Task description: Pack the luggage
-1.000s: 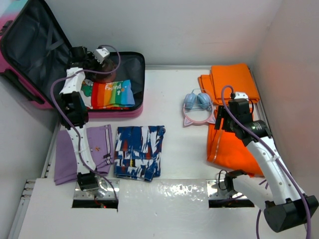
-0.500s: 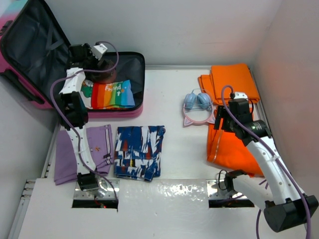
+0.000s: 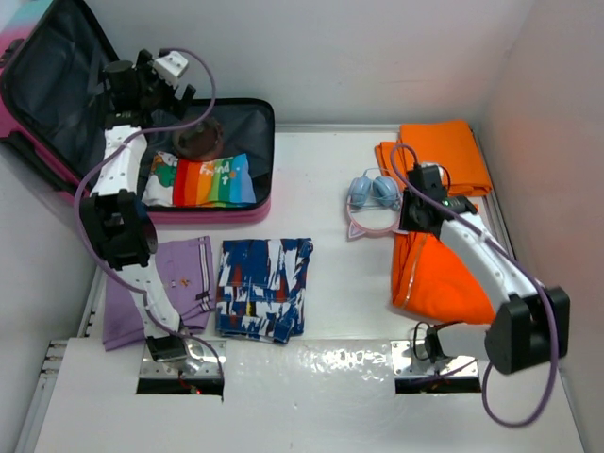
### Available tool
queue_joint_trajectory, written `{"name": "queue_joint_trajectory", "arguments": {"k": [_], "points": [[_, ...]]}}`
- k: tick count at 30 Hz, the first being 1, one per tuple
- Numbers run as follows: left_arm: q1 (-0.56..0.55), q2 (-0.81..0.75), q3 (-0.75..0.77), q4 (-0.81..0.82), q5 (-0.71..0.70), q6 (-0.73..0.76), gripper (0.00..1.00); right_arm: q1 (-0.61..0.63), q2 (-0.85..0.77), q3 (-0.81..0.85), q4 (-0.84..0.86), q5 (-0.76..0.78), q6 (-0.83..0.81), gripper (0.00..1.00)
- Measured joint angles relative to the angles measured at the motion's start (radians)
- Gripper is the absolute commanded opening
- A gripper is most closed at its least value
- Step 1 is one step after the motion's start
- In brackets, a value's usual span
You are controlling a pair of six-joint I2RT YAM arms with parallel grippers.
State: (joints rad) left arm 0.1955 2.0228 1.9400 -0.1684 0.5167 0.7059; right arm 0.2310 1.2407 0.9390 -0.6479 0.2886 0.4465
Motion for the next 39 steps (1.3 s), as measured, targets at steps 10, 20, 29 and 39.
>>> {"name": "queue_joint_trajectory", "arguments": {"k": [10,20,29,39], "points": [[0.000,-0.047,-0.063,-0.087,-0.016,0.072,0.92,0.000,0.181,0.088,0.116,0.003,0.012,0.60],[-0.171,-0.241,-0.232,-0.238,-0.034,-0.097,0.92,-0.023,0.402,0.147,0.177,0.023,0.002,0.49],[-0.266,-0.343,-0.235,-0.379,-0.069,-0.200,0.91,-0.068,0.550,0.209,0.205,0.022,-0.010,0.45],[-0.276,-0.340,-0.295,-0.473,-0.088,-0.227,0.90,-0.111,0.621,0.185,0.317,-0.057,-0.025,0.28]]}}
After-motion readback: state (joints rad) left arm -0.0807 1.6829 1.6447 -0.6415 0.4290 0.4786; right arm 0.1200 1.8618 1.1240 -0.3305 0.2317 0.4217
